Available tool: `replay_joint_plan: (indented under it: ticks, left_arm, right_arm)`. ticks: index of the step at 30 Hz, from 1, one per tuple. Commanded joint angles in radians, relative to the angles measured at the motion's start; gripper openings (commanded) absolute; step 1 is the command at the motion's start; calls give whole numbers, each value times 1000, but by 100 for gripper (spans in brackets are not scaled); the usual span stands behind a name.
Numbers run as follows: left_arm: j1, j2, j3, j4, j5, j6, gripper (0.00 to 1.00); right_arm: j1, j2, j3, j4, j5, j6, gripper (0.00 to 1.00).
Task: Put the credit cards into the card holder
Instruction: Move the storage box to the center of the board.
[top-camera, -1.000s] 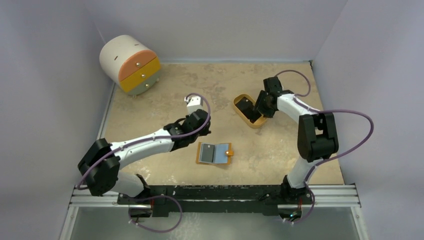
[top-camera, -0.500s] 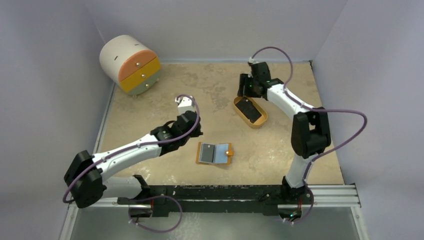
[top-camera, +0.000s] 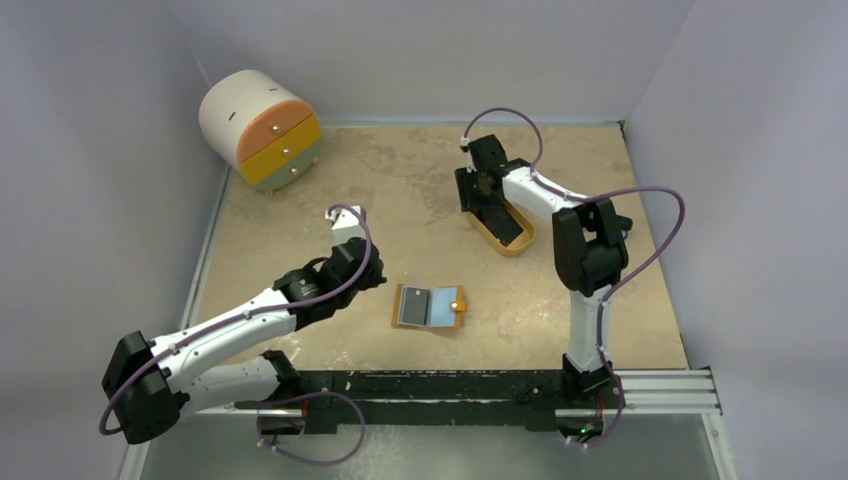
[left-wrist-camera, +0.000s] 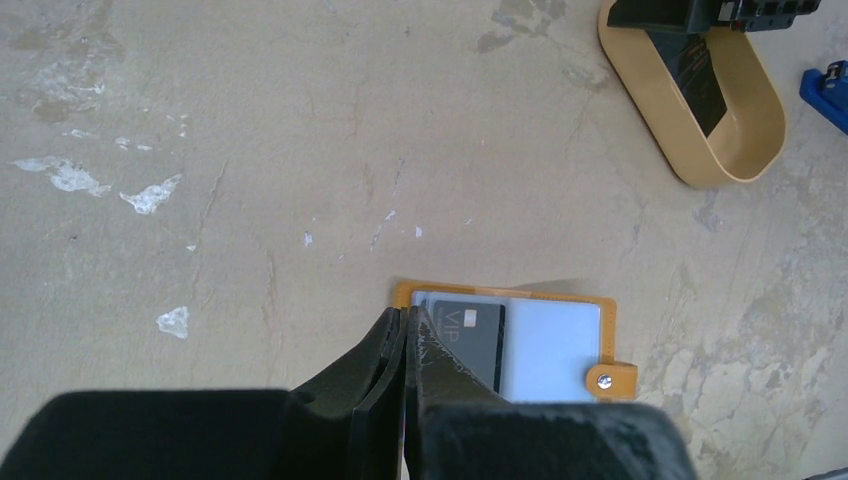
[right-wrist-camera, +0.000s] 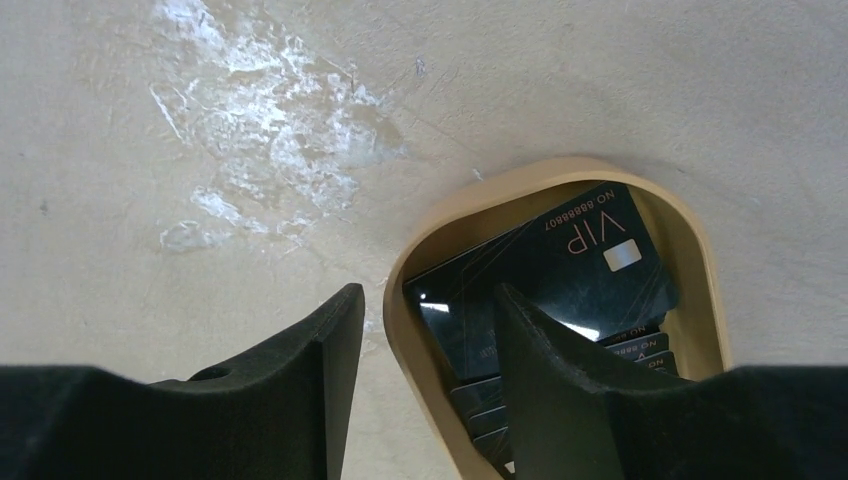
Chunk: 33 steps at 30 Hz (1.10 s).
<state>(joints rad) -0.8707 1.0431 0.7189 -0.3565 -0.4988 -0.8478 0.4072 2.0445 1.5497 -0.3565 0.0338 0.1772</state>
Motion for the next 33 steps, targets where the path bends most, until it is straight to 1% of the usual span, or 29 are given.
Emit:
replay_joint_plan:
  ticks: [1,4,8,13,15,18,19,21,27,33]
  left_arm:
    - [4,-30,-25,7,-12,-28,0]
    - [4,-31,-39,12,-2,-34,0]
    - [4,-31,-46,15,7,-43,0]
    - [4,-55,-68,23,12,-55,0]
    - [4,-63,-77,25,15,-58,0]
    - [4,-74,-94,33,24,-65,0]
    - [4,-78,-98,34,25,-67,0]
    - [4,-86,-112,37,30,-72,0]
    - [4,-104,-146,55,38,-83,0]
    - [4,-97,-171,77,52,-93,0]
  right_arm:
    - [11,-12,36,-24,20,-56,53]
    - [27,7,40,-49,25,-80,51]
    - [58,-8,7,-38,54,-104,43]
    - [79,-48,-37,-29,72,-121,27]
    - [91,-72,-63,-22,80,-136,19]
    - [115,-106,-107,-8,99,-165,5]
    - [124,-118,-121,-4,104,-171,3]
    - [141,-146,-153,5,113,-173,0]
    - [199,-242,-261,44,142,-256,0]
    - [283,-297,-337,77,183,-325,0]
